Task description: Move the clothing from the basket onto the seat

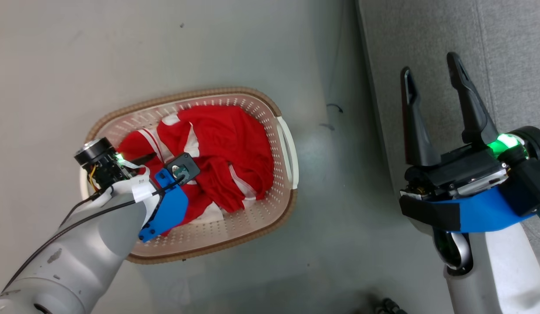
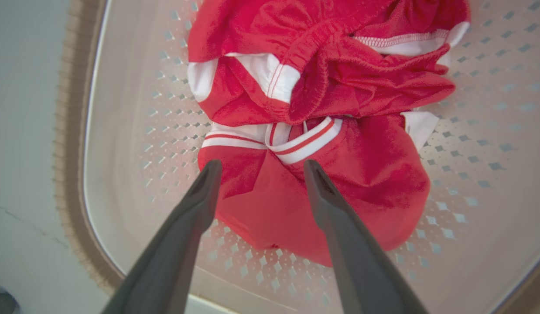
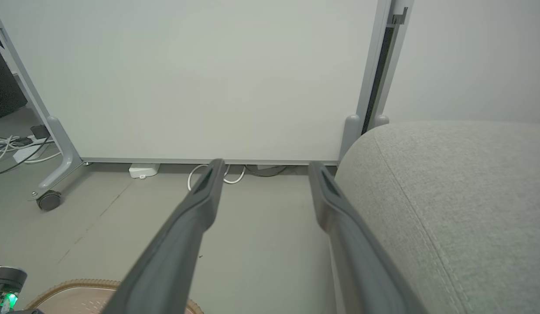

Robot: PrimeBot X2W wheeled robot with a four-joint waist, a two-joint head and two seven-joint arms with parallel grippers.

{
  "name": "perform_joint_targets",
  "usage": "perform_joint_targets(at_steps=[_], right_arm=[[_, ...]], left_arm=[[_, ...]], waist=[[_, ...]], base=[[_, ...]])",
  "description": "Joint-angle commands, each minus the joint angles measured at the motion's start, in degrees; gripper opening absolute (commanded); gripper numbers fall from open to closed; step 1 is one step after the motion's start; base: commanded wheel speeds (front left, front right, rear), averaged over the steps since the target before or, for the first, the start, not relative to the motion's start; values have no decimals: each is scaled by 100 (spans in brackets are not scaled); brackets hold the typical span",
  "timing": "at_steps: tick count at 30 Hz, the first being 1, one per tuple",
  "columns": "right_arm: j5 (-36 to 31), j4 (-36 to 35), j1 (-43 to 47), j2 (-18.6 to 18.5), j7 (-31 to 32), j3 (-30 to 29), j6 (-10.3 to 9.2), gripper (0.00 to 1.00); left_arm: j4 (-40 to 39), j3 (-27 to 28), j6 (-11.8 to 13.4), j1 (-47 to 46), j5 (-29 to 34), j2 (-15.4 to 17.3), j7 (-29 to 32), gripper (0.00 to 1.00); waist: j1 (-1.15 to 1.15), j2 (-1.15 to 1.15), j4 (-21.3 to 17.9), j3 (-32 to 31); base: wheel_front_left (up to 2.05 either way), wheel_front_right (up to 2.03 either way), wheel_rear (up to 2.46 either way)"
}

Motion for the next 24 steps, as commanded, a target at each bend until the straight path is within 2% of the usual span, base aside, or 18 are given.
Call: perform_joint_targets(at_steps=[1,11,22,23,24], right_arm=[[38,-62,-120,-16,-2,-9,3,100],[98,-278,-186,-16,-2,-66,3,100],[96,-479,-246,-16,-1,-179,3,100],[86,-491,-238,-16,-1,-184,3,100],[79,-501,-232,-16,-1,-193,3,100]], left_arm=[[30,-31,0,-131,54,65,190,100],[-6,-65,0,-229,545,232,1219,100],[311,-66,0,-456,657,-2,2082,100],[322,-66,0,-466,703,23,2103,74],[320,-66,0,-477,696,48,2093,27]], waist=[[-1,0,-146,319],[-1,0,-275,834],[-1,0,-299,1222],[-1,0,-296,1232],[-1,0,-294,1241]], base=[[0,0,0],[0,0,0],[0,0,0],[0,0,0],[0,0,0]])
